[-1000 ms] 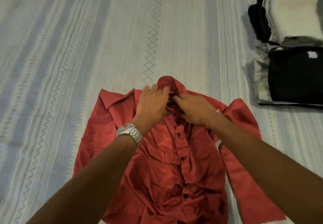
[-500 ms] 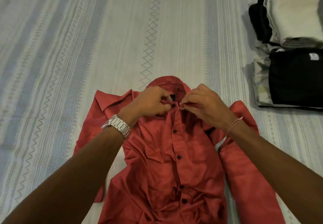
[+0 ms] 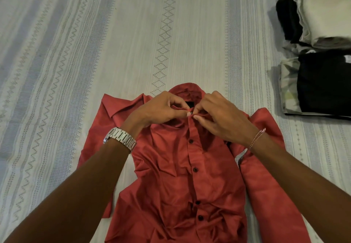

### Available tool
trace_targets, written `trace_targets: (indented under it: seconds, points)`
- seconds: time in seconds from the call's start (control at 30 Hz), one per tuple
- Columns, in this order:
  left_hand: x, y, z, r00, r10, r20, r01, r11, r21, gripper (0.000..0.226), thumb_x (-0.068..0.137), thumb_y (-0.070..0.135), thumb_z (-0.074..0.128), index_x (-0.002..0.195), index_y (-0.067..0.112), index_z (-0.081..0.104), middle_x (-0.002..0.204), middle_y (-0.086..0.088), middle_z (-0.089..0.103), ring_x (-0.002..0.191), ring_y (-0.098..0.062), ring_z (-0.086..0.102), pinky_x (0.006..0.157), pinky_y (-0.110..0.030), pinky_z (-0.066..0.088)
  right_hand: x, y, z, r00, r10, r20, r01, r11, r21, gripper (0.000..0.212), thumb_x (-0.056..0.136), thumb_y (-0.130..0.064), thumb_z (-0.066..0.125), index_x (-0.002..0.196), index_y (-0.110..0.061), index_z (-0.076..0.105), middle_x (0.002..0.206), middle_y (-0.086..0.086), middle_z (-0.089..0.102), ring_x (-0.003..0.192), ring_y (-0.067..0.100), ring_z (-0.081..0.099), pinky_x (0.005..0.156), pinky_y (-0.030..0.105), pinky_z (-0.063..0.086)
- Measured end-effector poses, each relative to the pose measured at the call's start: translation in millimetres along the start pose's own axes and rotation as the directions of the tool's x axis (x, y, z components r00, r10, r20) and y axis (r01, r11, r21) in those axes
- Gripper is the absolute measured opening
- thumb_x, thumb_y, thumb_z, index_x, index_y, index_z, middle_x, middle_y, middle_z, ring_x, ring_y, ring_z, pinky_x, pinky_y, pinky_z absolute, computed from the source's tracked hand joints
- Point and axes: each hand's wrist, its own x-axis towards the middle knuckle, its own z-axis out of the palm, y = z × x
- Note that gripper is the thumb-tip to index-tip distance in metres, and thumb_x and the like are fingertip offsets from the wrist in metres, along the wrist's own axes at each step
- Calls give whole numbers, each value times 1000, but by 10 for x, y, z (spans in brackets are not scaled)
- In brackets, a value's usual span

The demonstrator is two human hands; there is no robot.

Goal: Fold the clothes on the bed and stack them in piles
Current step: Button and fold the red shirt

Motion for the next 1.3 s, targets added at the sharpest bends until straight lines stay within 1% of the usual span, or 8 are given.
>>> trace_targets:
  seconds: [0.17,0.27,0.4,0.6,0.73,1.0,1.13,1.3]
  points:
    - [-5,-52,64,999,-8,-42,4,997,-74,5,91,14,74,93,14,79,86,11,76,83,-2,70,83,-20,51,12,-7,40,999,13,-51,-14,1000,-12,17,93,-36,67,99,-20,69,94,-9,61,85,8,46,73,15,34]
    - [-13,-83,95,996,-31,-89,16,987,-159,6,91,17,75,93,14,79,93,4,78,93,-9,73,95,-30,54,4,-11,50,992,54,-115,-52,998,23,19,91,-38,69,94,-20,72,89,-9,67,80,12,55,70,23,43]
    - [-31,-85,140,991,-53,-121,27,978,-207,7,91,16,75,95,11,78,95,5,77,93,-7,72,86,-18,53,7,-21,48,988,93,-126,-86,995,57,20,90,-41,69,92,-21,73,87,-11,68,79,9,56,69,25,46]
    - [-59,-131,167,983,-107,-148,53,943,-328,12,89,9,76,100,3,75,90,1,78,88,-11,73,90,-26,56,4,-17,6,997,61,-48,-54,990,129,17,96,-35,60,106,-26,71,91,-7,66,83,15,58,73,34,49]
    - [-90,-107,171,984,-120,-133,69,938,-340,14,90,10,74,100,0,74,87,6,77,87,-4,72,84,-18,52,6,7,-22,997,59,-41,-54,993,102,18,95,-42,63,100,-28,72,82,-9,61,76,13,54,66,38,49]
    - [-83,-80,224,980,-143,-139,84,928,-364,16,93,16,72,100,2,75,96,-5,78,94,-14,73,94,-27,54,49,-31,-13,998,57,-22,-56,998,42,18,90,-43,63,94,-27,69,93,-14,61,80,11,51,65,34,48]
    - [-59,-73,268,971,-173,-164,95,913,-396,12,93,12,70,98,3,76,101,-7,78,100,-16,73,96,-28,53,64,-35,16,998,53,-15,-54,998,-13,13,90,-33,71,94,-22,66,90,-13,55,79,10,47,65,25,42]
    - [-33,-84,320,960,-208,-188,113,901,-418,13,93,9,69,99,-1,75,106,-10,77,109,-22,71,104,-33,52,74,-35,37,999,42,24,-40,997,-60,14,93,-30,69,97,-18,64,93,-11,54,83,11,48,72,19,32]
